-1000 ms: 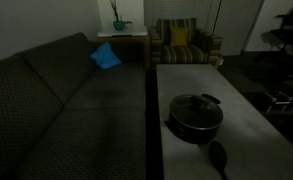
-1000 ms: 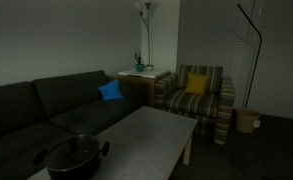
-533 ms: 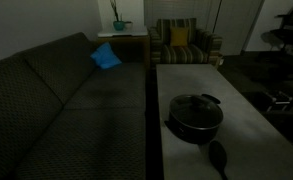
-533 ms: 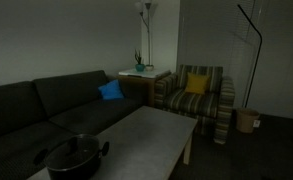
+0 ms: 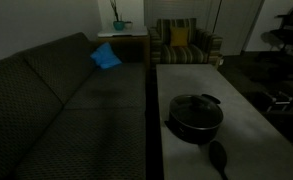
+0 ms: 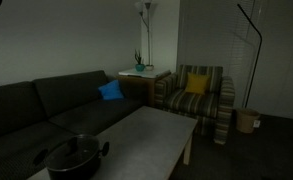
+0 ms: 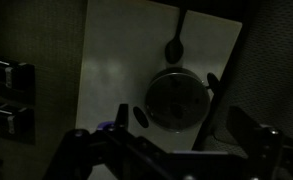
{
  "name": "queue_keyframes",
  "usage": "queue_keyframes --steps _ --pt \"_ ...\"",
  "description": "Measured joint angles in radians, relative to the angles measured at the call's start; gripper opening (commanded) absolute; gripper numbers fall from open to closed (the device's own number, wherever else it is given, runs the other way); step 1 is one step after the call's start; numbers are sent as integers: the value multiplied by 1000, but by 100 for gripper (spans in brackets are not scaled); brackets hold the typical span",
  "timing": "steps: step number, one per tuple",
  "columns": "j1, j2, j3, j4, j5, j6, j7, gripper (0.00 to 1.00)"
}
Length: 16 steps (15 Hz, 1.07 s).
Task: Put the lid on the table
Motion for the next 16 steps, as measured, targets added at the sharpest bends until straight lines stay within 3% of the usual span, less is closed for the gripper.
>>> queue_keyframes --steps 7,10,13,16 --pt "33 -1 -26 3 0 1 9 100" --pt "54 21 -52 1 0 59 15 100" --pt "55 101 -97 6 -4 164 -15 100" --pt "55 247 -151 65 -4 216 -126 100"
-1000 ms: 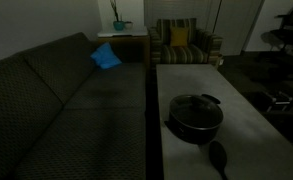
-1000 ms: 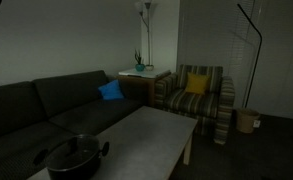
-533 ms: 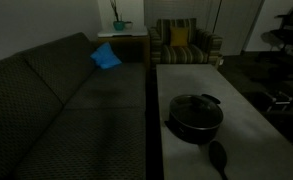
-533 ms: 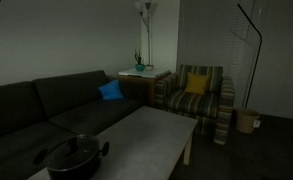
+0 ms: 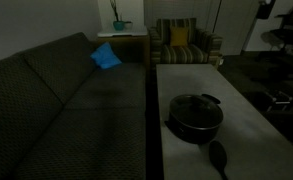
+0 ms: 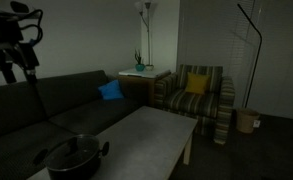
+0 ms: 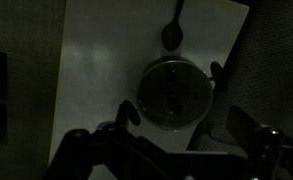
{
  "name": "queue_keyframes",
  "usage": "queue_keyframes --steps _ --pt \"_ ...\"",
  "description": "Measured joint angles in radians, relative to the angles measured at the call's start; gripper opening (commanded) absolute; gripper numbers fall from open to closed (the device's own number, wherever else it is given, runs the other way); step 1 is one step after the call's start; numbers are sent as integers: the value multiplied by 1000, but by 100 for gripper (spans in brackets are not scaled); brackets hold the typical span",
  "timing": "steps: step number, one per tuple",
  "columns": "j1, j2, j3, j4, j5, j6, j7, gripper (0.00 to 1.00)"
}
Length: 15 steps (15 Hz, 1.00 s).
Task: Put the lid on the table
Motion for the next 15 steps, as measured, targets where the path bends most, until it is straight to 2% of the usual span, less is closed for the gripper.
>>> queue_keyframes --steps 3,5,11,15 --pt "0 175 -33 124 2 -14 -147 100" --pt "0 241 -37 177 2 -18 -173 100" --pt "13 252 -42 198 4 -21 -176 100" --pt "44 308 -44 205 5 107 -180 100"
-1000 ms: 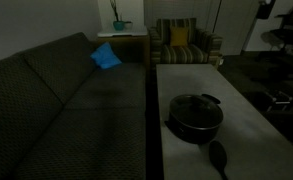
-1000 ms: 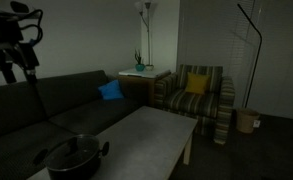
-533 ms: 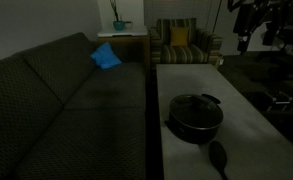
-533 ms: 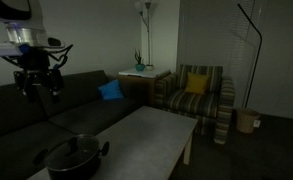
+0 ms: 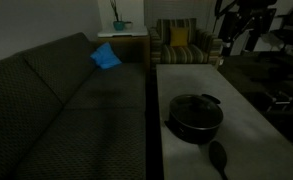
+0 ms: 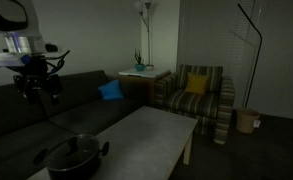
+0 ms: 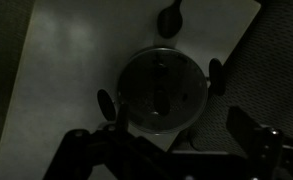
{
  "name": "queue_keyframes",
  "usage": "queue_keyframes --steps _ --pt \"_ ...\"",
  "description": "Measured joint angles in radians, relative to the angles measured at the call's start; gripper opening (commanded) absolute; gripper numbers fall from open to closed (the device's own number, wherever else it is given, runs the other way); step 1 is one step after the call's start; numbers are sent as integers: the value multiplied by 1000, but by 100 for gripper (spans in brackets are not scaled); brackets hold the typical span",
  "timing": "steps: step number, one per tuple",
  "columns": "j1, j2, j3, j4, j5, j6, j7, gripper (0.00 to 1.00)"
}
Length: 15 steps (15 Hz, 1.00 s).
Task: Put the lid on the table
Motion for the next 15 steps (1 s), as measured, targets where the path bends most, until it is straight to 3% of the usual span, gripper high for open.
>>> queue_keyframes --steps 5,15 --pt "15 171 -2 85 0 153 -35 100" --pt "40 493 -4 445 10 145 -85 100"
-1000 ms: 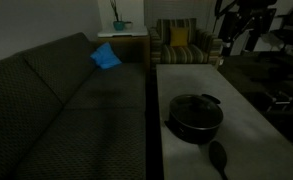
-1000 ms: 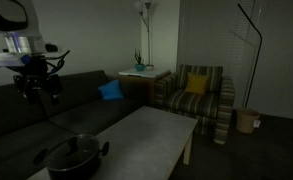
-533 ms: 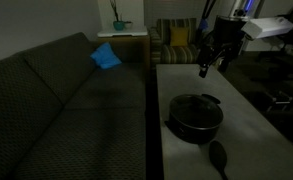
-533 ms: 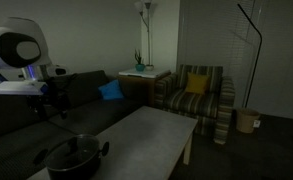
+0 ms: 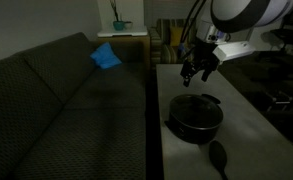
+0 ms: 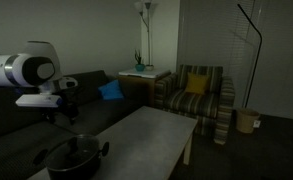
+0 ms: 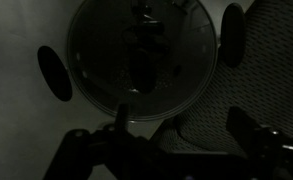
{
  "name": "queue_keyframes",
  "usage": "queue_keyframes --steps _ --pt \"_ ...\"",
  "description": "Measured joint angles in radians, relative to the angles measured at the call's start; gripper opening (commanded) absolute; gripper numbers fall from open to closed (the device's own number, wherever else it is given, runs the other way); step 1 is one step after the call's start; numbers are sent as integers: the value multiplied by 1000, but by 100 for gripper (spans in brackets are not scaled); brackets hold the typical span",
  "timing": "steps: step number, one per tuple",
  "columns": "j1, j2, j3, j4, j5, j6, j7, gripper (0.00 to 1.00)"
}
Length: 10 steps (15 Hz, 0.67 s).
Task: Put the lid on the table
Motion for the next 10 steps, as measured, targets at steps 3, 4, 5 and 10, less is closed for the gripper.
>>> queue_keyframes --steps 3,4,5,10 --pt "7 93 0 120 6 -63 -1 100" --pt "13 121 -8 155 6 -86 3 100" --pt "20 148 -21 190 6 -109 6 100" --pt "26 264 -32 337 17 -194 6 100"
